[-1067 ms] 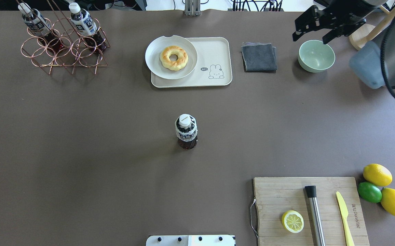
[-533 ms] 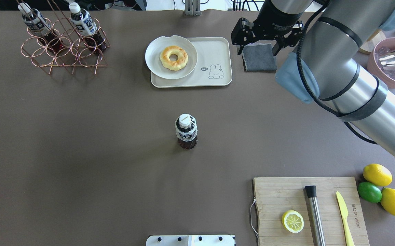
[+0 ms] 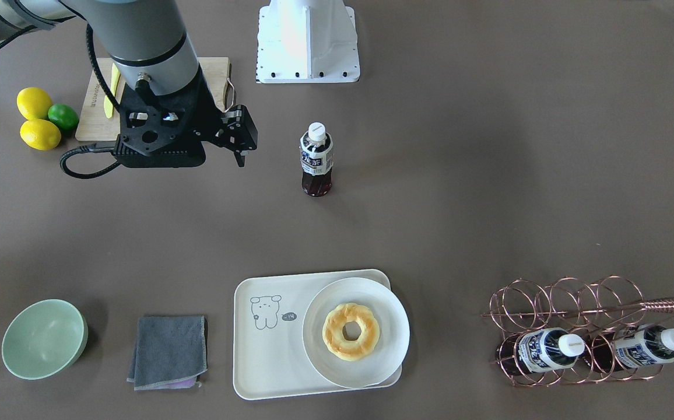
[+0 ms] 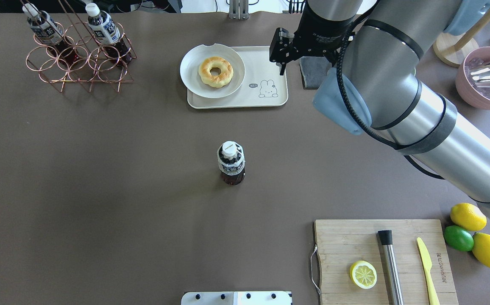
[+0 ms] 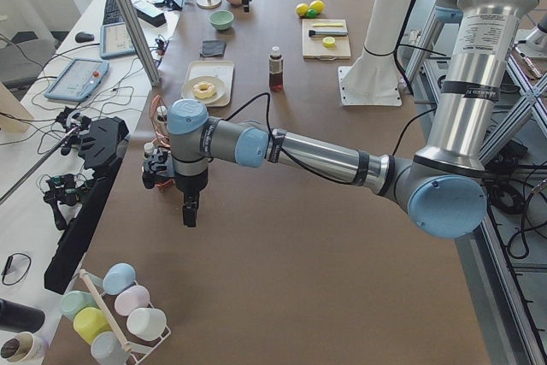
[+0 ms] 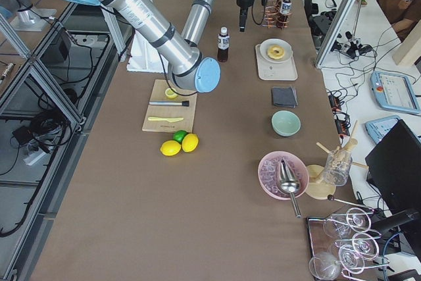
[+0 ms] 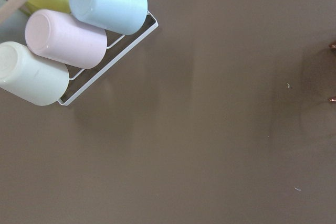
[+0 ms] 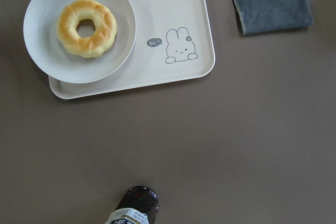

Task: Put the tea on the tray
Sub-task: 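Lower the right gripper onto the tea bottle and grasp its cap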

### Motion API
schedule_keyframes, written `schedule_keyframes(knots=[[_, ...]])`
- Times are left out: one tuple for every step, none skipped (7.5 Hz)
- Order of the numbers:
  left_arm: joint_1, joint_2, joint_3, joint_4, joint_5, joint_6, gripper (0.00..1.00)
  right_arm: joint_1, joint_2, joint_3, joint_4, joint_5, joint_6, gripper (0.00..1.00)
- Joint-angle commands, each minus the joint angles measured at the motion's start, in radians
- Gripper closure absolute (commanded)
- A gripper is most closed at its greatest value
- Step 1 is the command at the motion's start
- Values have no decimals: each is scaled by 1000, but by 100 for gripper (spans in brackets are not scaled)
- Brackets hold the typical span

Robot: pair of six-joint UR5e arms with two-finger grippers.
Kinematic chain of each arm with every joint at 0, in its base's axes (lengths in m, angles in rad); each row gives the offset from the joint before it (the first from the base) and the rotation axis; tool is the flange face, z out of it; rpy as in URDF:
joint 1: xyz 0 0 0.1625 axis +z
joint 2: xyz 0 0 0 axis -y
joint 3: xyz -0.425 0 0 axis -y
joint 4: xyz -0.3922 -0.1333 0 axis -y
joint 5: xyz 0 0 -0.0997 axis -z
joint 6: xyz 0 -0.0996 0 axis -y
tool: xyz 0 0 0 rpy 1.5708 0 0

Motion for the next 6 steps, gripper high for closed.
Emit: schedule_keyframes(knots=[[2,-3,10,-7,-8,6,2,-131,-12,72,48,-105,224,0],[1,-7,8,-7,-9,6,2,-154,-13,66,50,-124,212,0],[1,-9,8,-5,-9,5,2,-187,-7,62,53,-146,212,0],[2,-6,8,-7,-9,6,2,-242,-19,59,51,-211,212,0],[2,-3,10,-7,-9,6,2,-302,-9,42,56,-294,214,0],[2,-4,13,-7,-9,8,2,-307,-6,39,76,-306,203,0]])
